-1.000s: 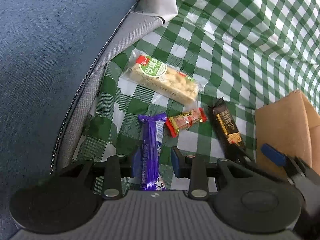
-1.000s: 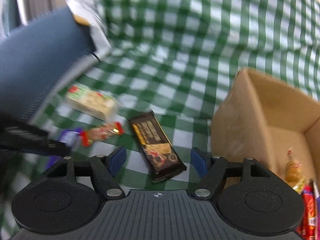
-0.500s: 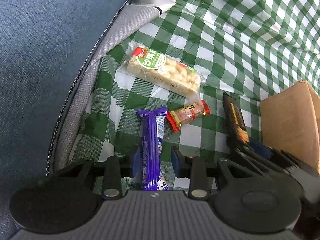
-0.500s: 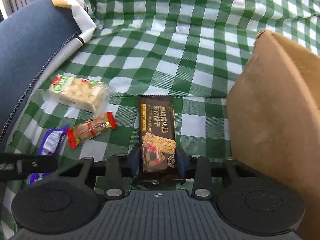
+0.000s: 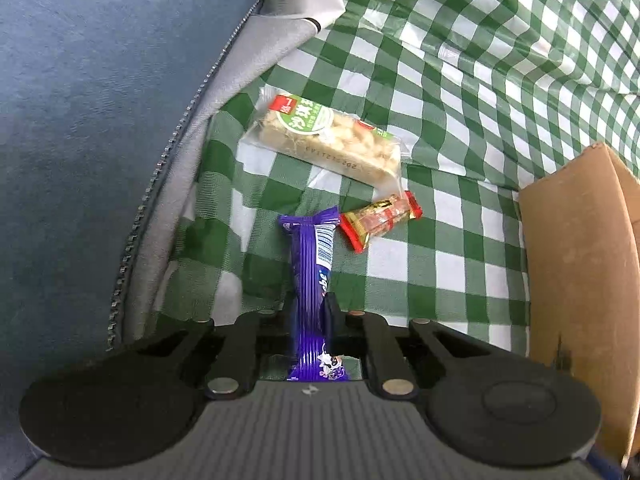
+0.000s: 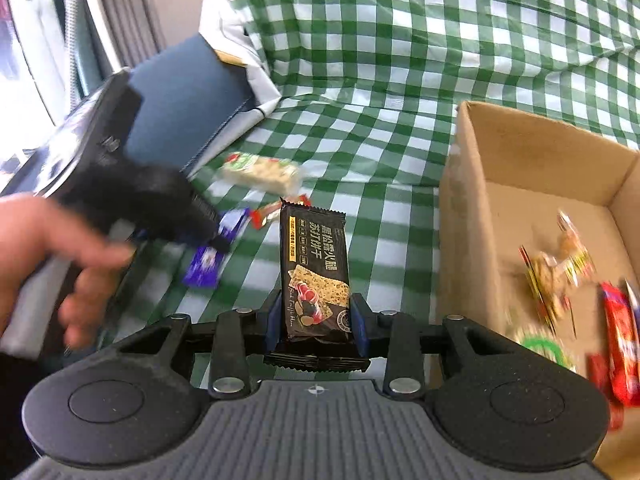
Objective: Organize snacks
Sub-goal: 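Lift the purple candy bar with left tool while right tool grasps dark biscuit pack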
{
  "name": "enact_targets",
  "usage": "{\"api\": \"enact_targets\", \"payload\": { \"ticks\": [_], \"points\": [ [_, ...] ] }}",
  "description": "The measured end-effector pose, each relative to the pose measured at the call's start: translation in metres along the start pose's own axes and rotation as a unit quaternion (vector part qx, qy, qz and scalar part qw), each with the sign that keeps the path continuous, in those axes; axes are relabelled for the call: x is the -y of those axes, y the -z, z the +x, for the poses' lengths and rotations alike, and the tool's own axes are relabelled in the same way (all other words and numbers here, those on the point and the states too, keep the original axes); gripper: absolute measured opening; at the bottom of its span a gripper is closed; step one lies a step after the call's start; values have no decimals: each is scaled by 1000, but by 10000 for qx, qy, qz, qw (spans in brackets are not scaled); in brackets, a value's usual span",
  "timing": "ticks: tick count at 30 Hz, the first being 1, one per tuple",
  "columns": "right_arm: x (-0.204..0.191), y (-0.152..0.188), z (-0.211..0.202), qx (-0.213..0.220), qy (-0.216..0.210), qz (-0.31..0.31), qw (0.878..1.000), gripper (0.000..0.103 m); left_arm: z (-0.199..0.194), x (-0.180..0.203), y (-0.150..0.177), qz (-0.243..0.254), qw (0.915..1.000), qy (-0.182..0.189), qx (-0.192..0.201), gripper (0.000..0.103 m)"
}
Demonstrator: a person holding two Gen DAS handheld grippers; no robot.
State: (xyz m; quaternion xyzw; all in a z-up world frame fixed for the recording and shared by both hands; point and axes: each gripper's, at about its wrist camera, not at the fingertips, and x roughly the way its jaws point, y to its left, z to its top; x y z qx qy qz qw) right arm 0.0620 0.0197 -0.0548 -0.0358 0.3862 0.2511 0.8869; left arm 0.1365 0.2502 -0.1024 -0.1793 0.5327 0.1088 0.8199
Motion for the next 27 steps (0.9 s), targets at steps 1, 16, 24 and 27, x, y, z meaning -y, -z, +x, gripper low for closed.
{"api": "enact_targets", "payload": {
  "ticks": [1, 16, 24, 27],
  "points": [
    [-1, 7, -6, -19, -35, 18, 10000, 37, -1, -1, 2, 1, 10000, 7, -19, 12],
    [-11, 78, 10, -477, 119, -479, 9976, 37, -40, -2, 51, -717, 9907, 1149, -127, 12],
    [-5, 83, 25, -910, 167, -239, 9954, 39, -20, 28, 67, -152, 9955, 726, -594, 24],
    [-4, 83, 28, -963, 104, -206, 9951, 43, -20, 29, 67, -222, 9956, 723, -559, 34]
  ]
}}
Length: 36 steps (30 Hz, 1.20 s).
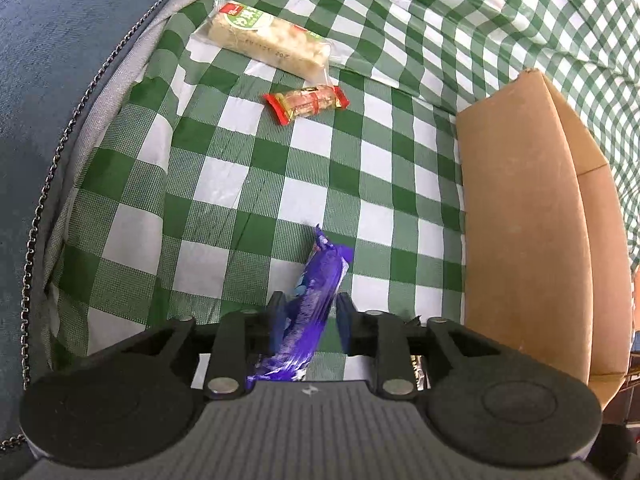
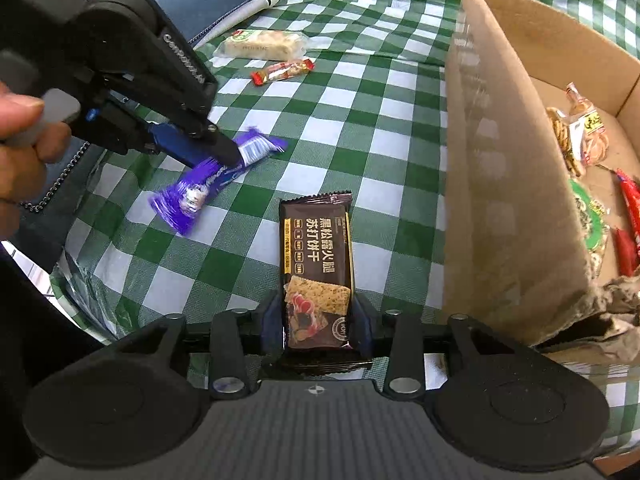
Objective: Organize snacks
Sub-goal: 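Lift the purple candy bar with left tool while right tool grasps dark biscuit pack, then carry the purple candy bar and dark biscuit pack over the cardboard box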
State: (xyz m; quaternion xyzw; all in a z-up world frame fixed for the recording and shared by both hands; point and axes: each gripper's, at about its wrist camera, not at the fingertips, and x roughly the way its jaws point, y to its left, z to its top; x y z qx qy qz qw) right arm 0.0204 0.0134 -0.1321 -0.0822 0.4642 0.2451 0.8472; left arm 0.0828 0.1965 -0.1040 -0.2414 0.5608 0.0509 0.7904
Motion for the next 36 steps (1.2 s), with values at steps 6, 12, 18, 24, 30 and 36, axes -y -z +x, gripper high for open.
{"api": "enact_targets", "payload": {
  "ticks": [6, 12, 18, 24, 30, 36],
  "points": [
    [3, 1, 1, -9, -32, 1, 10000, 45, 3, 2, 0, 112, 9998, -164, -10, 35],
    [7, 3, 6, -75, -69, 79, 9999, 47, 7, 4, -1, 227, 9994, -254, -53, 37],
    [5, 5, 12, -130, -29, 50, 9999, 47, 11, 6, -1, 282, 9991, -310, -91, 39],
    [3, 7, 14, -108, 9, 6, 9999, 47, 12, 8, -1, 363, 9986, -363, -115, 39],
    [3, 7, 13, -109, 45, -57, 9999, 45, 13, 10, 0, 466, 9980, -415, -116, 39],
    [4, 8, 10, -51, 103, -141, 9998, 41, 15, 11, 0, 563, 9973, -454, -107, 38]
  ]
}}
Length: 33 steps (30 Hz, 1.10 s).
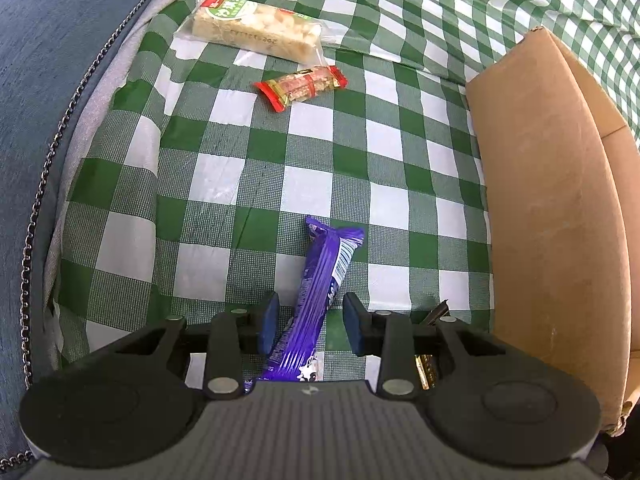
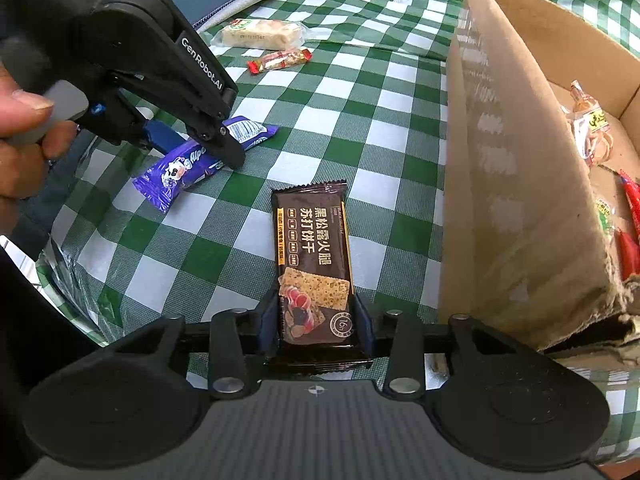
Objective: Organize snacks
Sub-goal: 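Carry the purple candy bar and dark biscuit pack over the cardboard box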
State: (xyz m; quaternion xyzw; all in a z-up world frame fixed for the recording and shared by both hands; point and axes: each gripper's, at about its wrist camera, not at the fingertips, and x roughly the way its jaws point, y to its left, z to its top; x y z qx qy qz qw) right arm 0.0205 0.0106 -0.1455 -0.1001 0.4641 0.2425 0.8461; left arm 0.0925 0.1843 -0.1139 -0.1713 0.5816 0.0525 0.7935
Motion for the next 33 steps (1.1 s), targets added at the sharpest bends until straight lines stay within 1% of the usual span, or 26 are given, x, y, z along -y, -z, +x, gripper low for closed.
{"api": "enact_targets", "payload": {
  "ticks": [2, 4, 6, 7, 11, 15, 19, 23, 26, 30, 33],
  "points": [
    [-1, 0, -2, 54, 52, -64, 10000, 41, 0, 0, -1, 31, 10000, -14, 3, 35],
    [-2, 0, -6, 137, 76, -104, 9998, 41, 0, 1, -1, 102, 9999, -31, 4, 28],
    [-3, -2, -12, 250, 88, -129, 9996, 41, 0, 3, -1, 199, 9998, -17, 11, 16],
    [-3, -3, -14, 290, 79, -115, 9995, 41, -1, 4, -1, 241, 9997, -18, 42, 14],
    [-4, -5, -23, 434, 62, -130, 9990, 41, -8, 7, -2, 354, 9991, -12, 242, 13],
    [-7, -8, -37, 736, 27, -212, 9971, 40, -16, 6, -3, 300, 9986, 47, 428, 13],
    [-3, -11, -50, 993, -23, -131, 9950, 40, -32, 5, -6, 236, 9962, 145, 820, 13],
    [3, -15, -67, 1292, -71, -18, 9916, 40, -46, 11, -6, 403, 9921, 146, 1183, 13],
    [11, -23, -86, 1610, -112, 89, 9869, 40, -56, 17, -6, 477, 9881, 193, 1452, 13],
    [35, -39, -121, 2158, -42, 321, 9759, 40, -67, 26, -6, 506, 9821, 322, 1783, 13],
    [61, -51, -147, 2585, 167, 452, 9648, 40, -74, 34, -7, 576, 9770, 423, 2010, 13]
  ]
}}
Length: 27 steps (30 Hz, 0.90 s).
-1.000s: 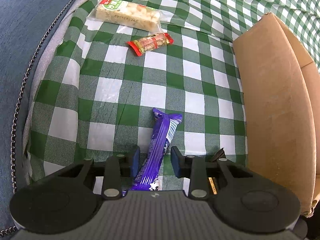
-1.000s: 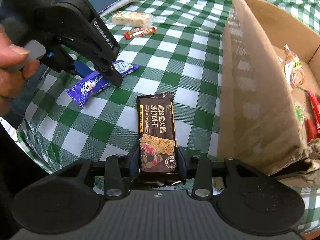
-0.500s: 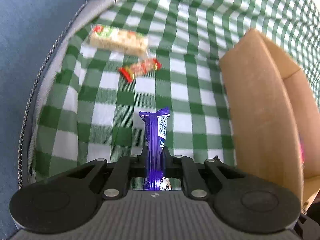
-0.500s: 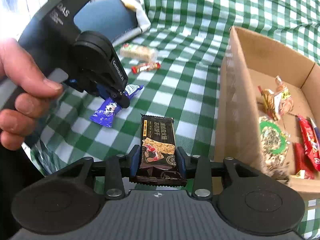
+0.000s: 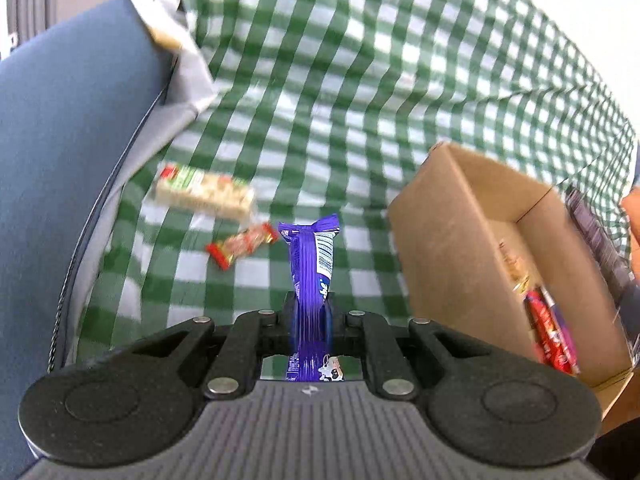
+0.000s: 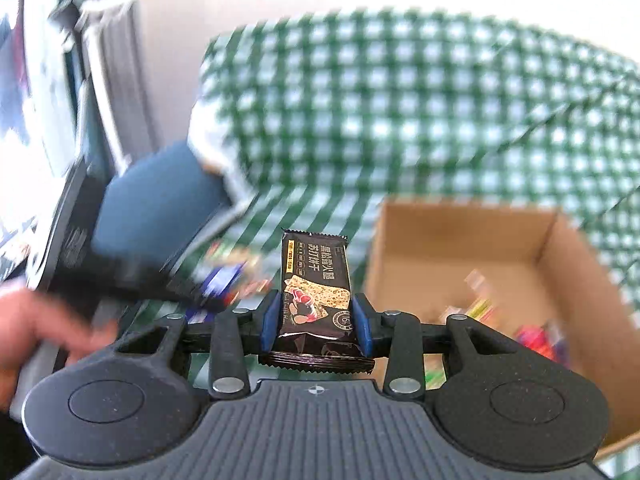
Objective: Organize snacks
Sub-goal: 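Carry the purple candy bar and dark biscuit pack over the cardboard box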
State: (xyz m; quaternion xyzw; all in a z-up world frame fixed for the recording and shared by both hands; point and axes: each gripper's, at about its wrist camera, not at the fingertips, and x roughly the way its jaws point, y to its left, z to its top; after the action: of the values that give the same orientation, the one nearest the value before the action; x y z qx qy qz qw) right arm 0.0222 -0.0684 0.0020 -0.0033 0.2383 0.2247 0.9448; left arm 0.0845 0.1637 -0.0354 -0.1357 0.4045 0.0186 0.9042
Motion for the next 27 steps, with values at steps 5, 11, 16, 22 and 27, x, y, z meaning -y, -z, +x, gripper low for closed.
{"api": "enact_targets", "payload": {
  "ticks": [5, 11, 16, 22, 27],
  "points": [
    [46, -14, -12, 737, 820, -529, 9925, 40, -8, 17, -5, 170, 9988, 218, 414, 13],
    [103, 6, -3, 465, 1341, 211, 9897, 40, -14, 43, -9, 415, 9946, 464, 832, 13],
    [110, 12, -12, 539, 1401, 233, 9884, 39, -22, 70, -8, 754, 9848, 749, 1372, 13],
    [121, 20, -23, 552, 1553, 318, 9858, 39, -24, 99, 0, 1035, 9743, 1120, 1657, 13],
    [130, 22, -24, 509, 1667, 370, 9840, 39, -25, 116, 6, 1206, 9658, 1398, 1821, 13]
  ]
}}
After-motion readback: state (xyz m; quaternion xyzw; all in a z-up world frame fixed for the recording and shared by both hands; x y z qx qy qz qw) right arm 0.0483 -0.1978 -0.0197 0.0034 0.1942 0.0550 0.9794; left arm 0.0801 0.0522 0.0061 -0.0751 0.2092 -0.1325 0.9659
